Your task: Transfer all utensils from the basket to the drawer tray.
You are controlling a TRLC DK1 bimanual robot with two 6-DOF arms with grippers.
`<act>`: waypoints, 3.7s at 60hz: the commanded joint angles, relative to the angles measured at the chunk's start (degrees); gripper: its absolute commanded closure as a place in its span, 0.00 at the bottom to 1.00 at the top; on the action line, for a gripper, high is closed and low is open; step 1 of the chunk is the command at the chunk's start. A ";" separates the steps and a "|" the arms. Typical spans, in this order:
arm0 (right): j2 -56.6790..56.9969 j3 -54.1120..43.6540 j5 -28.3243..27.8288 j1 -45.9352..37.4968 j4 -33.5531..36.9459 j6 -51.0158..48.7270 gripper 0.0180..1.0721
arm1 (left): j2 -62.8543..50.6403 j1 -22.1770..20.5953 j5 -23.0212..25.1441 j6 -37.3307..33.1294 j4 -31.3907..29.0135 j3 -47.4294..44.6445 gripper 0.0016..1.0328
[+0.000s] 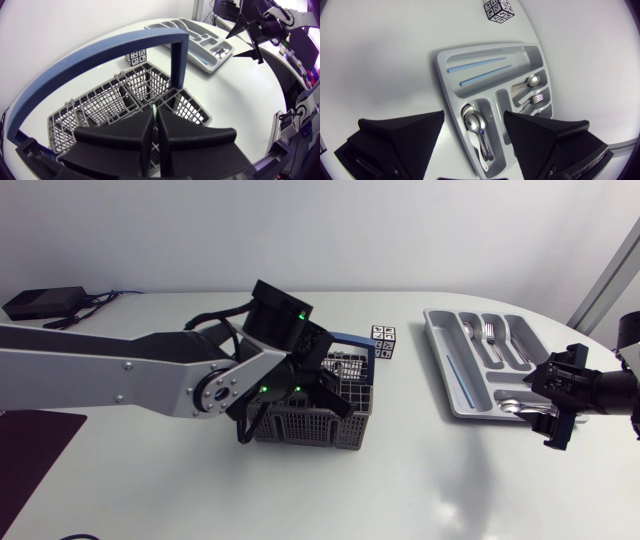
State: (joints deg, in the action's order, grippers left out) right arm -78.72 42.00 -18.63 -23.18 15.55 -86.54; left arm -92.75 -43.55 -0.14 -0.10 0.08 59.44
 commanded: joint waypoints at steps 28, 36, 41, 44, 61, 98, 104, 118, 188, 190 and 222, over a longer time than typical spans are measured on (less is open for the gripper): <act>5.24 -4.73 -0.18 4.37 0.62 3.40 0.18 | 8.02 4.61 13.77 5.90 5.99 -5.12 0.97; 7.53 -5.52 -0.18 6.04 1.41 4.80 0.17 | 8.55 4.79 14.73 6.16 5.55 -4.24 0.97; 8.76 -4.82 -0.18 7.27 3.17 6.39 0.17 | 9.87 4.88 15.00 6.07 3.88 -3.01 0.97; 9.55 -4.29 -0.26 7.97 4.58 7.18 0.17 | 10.57 4.97 15.61 5.81 2.56 -2.31 0.97; 17.02 -1.92 -1.76 14.57 10.82 15.00 0.15 | 14.35 6.11 20.36 5.46 -3.50 1.12 0.97; 21.50 9.24 -11.86 42.60 17.67 48.22 0.14 | 17.96 10.15 38.02 1.42 -18.97 7.44 0.97; 20.09 9.24 -13.01 45.77 16.53 50.68 0.14 | 17.78 9.54 41.10 0.19 -20.47 7.44 0.97; 17.81 9.33 -15.91 51.22 15.03 54.73 0.22 | 16.64 8.57 46.46 -2.45 -24.16 7.97 0.97; 15.79 7.13 -16.61 55.00 16.00 54.99 0.95 | 18.83 9.36 49.19 -2.27 -24.86 10.87 0.46; 16.05 6.87 -16.52 53.85 16.53 54.46 0.95 | 19.01 10.06 49.01 -2.19 -24.77 11.22 0.44; 20.80 3.88 -12.48 18.26 23.91 30.20 0.95 | 19.80 23.51 34.86 -6.14 -27.85 10.35 0.40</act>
State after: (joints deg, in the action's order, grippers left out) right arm -57.87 47.75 -31.64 -0.69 39.22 -51.11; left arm -73.54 -20.73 36.45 -3.70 -26.96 71.35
